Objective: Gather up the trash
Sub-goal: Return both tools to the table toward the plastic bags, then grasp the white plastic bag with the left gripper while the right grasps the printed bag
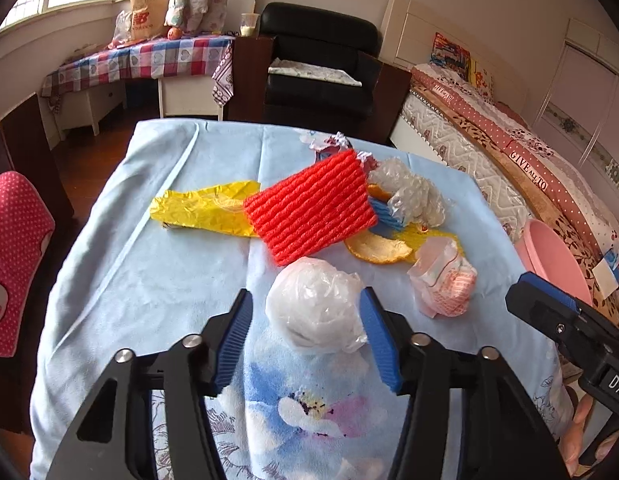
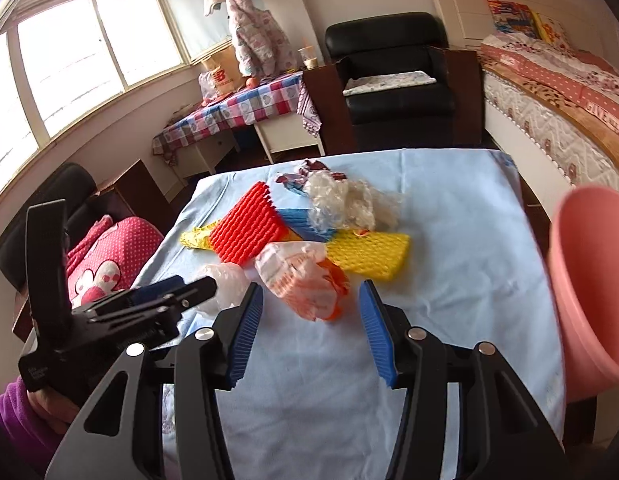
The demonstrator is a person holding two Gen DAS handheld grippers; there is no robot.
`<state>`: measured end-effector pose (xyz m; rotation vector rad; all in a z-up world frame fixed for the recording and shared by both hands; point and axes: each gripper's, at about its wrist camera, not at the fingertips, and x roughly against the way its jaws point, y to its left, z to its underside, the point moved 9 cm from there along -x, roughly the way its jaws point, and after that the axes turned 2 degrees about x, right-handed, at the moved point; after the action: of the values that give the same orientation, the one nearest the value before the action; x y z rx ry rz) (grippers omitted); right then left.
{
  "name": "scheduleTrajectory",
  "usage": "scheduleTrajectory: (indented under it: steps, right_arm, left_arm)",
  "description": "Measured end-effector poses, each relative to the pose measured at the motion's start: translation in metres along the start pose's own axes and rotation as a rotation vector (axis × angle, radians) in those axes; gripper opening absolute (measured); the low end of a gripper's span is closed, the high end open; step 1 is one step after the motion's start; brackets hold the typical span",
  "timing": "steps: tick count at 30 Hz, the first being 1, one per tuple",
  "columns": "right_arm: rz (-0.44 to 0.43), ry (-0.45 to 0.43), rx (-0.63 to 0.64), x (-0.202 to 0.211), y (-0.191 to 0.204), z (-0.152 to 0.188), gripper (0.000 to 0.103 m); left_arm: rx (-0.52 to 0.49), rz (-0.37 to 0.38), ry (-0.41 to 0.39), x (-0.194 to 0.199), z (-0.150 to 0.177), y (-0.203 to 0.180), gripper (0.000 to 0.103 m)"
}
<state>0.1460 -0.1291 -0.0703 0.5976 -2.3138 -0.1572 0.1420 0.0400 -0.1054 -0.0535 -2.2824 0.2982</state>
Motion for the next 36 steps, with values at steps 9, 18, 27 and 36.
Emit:
scheduleTrajectory:
  steps: [9, 18, 27, 36]
  right_arm:
    - [-0.006, 0.043, 0.039, -0.025, 0.010, 0.001, 0.051]
    - [0.050, 0.058, 0.055, -0.040, 0.002, 0.004, 0.051]
    - [0.021, 0.071, 0.067, -0.036, 0.003, 0.010, 0.028]
    - [0.004, 0.013, 0.010, 0.005, -0.010, 0.010, 0.028]
  left_arm:
    - [0.011, 0.055, 0.014, -0.005, 0.005, 0.002, 0.009]
    - [0.013, 0.072, -0.009, 0.009, 0.004, -0.001, 0.007]
    - [0.008, 0.068, -0.028, 0.023, 0.002, -0.005, 0.007]
    - [-0.026, 0.085, -0.062, 0.044, -0.003, -0.027, 0.007]
